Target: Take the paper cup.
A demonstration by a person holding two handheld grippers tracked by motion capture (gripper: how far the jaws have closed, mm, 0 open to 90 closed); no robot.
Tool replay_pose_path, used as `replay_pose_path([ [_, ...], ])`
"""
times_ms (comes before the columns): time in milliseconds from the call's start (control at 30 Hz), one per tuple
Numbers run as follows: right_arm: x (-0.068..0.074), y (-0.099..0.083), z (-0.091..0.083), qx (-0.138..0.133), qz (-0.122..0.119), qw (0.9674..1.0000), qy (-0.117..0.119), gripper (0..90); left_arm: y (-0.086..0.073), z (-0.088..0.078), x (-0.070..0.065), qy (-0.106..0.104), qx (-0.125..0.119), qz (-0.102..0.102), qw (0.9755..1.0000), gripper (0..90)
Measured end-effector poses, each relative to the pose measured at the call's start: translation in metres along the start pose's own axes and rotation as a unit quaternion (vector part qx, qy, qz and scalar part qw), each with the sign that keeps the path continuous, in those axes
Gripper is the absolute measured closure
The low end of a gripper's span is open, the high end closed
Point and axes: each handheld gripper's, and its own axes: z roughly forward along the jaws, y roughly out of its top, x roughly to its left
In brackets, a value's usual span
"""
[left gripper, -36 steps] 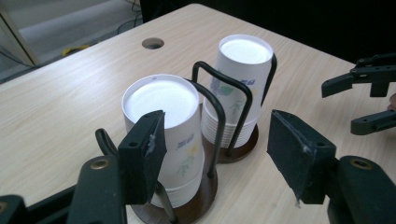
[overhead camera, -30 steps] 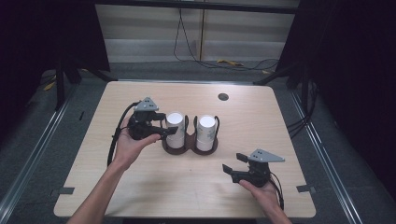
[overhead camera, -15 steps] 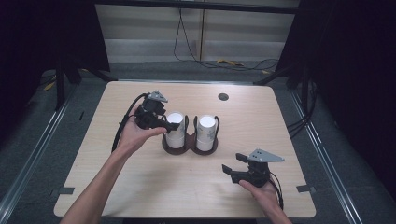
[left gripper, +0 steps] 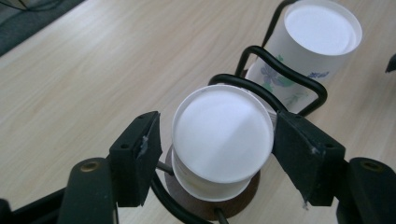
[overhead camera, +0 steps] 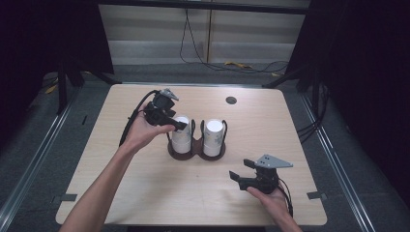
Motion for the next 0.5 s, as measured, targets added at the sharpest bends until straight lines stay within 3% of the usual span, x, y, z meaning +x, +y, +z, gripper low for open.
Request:
replay_pose_path([
  [167, 0.0, 0.0, 0.0, 0.001, -0.004, 1.0, -0.001, 24.7, 0.007, 0.007, -0.002, -0.002, 0.033, 0.015, 0.9993, 32.1],
  [267, 0.0, 0.0, -0.001, 0.001, -0.003, 1.0, -0.002, 24.8, 0.008, 0.011, -0.001, -0.005, 0.047, 0.007, 0.9989, 33.5],
  [367, 0.0, 0.0, 0.0, 0.004, -0.006, 1.0, -0.002, 24.7, 0.007, 0.018, 0.001, -0.011, 0.074, 0.007, 0.9972, 34.6],
  [433, 0.0, 0.0, 0.0, 0.004, -0.006, 1.0, 0.0, 24.7, 0.008, 0.02, 0.001, -0.012, 0.076, 0.002, 0.997, 33.7],
  [500, 0.001, 0.0, 0.0, 0.005, -0.007, 1.0, 0.001, 24.7, 0.01, 0.026, 0.001, -0.014, 0.101, 0.003, 0.9948, 32.1],
])
